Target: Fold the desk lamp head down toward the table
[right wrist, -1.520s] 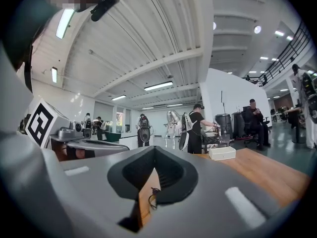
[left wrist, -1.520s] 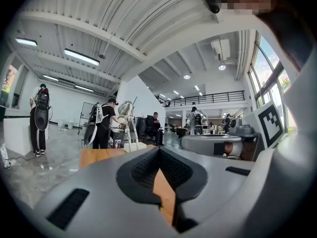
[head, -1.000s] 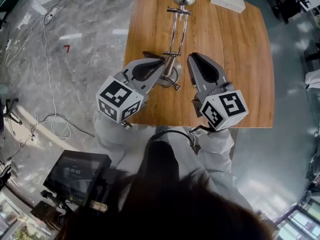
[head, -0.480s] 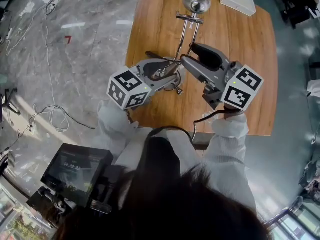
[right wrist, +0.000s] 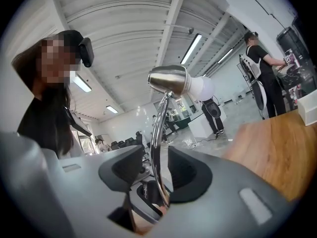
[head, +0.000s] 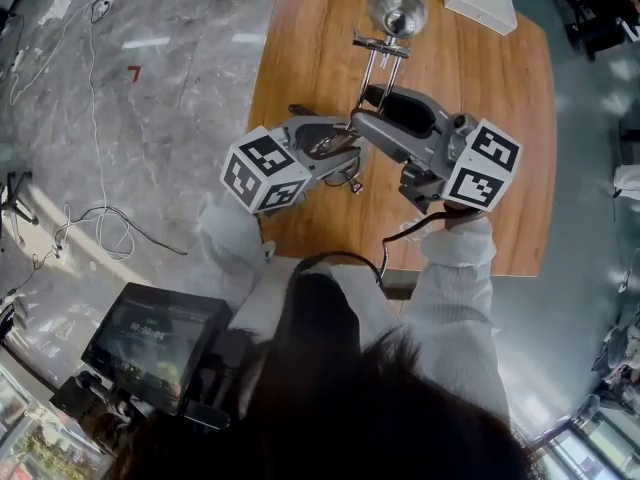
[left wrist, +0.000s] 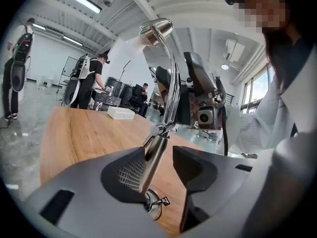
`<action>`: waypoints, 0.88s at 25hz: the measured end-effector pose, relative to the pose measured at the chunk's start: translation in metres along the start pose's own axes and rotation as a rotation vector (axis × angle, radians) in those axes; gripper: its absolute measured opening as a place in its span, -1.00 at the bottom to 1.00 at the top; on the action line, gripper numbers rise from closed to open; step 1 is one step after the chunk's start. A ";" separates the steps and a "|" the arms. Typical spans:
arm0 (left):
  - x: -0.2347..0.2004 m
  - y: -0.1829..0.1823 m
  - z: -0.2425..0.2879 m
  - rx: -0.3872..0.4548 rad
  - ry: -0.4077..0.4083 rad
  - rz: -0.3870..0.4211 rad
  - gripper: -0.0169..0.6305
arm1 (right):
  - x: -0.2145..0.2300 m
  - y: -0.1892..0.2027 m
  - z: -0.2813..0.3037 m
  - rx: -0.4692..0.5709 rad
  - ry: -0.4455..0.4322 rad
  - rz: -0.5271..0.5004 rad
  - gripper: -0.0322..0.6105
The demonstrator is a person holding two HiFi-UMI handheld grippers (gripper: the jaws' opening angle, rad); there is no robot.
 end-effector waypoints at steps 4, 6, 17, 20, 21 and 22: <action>-0.001 0.000 -0.001 -0.009 -0.011 0.016 -0.56 | -0.003 -0.005 0.001 -0.005 -0.023 -0.036 -0.75; 0.000 0.000 -0.001 -0.012 -0.005 0.016 -0.56 | -0.002 -0.006 0.001 -0.017 -0.052 -0.024 -0.77; 0.002 0.000 0.000 -0.024 0.000 0.039 -0.58 | 0.011 -0.006 0.005 -0.093 -0.255 0.302 -0.76; 0.004 0.000 0.001 -0.029 0.000 0.048 -0.58 | 0.011 -0.004 0.004 -0.101 -0.276 0.366 -0.73; 0.007 0.001 0.001 -0.030 0.000 0.050 -0.58 | 0.009 -0.003 0.002 -0.107 -0.281 0.382 -0.72; 0.009 0.001 0.000 -0.031 -0.001 0.052 -0.58 | 0.008 -0.003 0.002 -0.114 -0.285 0.394 -0.72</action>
Point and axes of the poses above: the fingertips, and each gripper's own axes: z forward along the fingers, x to its right, y out of its underside, the point moved 7 cm from there along -z, backward along the fingers, and after that the axes turned 10 degrees about y, right-handed, at the moved point
